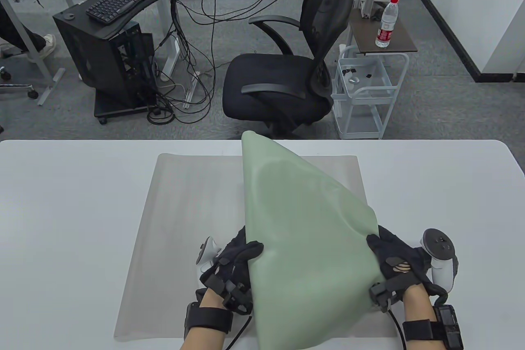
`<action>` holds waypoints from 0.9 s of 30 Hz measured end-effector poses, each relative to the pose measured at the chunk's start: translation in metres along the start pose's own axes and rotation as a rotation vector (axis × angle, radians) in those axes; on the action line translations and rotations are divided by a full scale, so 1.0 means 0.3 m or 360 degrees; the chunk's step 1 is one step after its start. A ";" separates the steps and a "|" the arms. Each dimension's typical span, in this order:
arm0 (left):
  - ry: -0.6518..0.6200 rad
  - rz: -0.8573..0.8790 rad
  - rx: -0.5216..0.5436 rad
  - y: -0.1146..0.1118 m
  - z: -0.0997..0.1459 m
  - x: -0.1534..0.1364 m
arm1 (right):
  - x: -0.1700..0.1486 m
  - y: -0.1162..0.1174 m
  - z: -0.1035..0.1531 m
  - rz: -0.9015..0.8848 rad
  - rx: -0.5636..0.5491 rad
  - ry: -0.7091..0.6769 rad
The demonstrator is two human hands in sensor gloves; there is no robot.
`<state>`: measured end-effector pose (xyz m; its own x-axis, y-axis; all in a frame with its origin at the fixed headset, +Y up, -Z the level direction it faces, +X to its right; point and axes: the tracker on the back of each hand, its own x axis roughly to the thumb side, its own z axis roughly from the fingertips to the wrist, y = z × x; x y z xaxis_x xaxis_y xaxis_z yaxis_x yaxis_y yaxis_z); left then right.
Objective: Unroll desk mats and stack together
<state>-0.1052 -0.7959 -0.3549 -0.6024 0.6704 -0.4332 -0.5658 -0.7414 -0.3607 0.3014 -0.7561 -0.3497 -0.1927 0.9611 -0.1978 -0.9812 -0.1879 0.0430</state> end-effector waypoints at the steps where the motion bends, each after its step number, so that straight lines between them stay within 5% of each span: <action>1: 0.0032 -0.0012 0.0046 0.007 -0.001 0.001 | 0.001 -0.003 0.001 -0.0004 0.0001 -0.0001; 7: 0.0177 -0.0120 0.0037 0.026 -0.002 -0.024 | 0.004 -0.029 0.009 0.0031 -0.0003 -0.0023; 12: 0.0213 -0.0439 0.0062 -0.006 -0.002 0.060 | -0.001 -0.046 0.013 0.0047 -0.0012 0.0024; 17: 0.0460 -0.1212 0.0498 -0.036 -0.024 0.166 | 0.003 -0.039 0.018 0.0107 0.0011 0.0176; 22: 0.0625 -0.1758 0.0774 -0.054 -0.075 0.150 | -0.040 -0.064 0.009 0.0157 -0.0023 0.0315; 27: 0.0710 -0.1707 0.0939 0.004 -0.114 0.087 | -0.074 -0.090 -0.006 -0.0063 0.0014 0.0220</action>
<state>-0.1022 -0.7803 -0.3947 0.4746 0.7660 -0.4336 -0.8746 0.3549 -0.3304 0.3321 -0.7728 -0.3482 -0.1534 0.9307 -0.3322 -0.9881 -0.1482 0.0410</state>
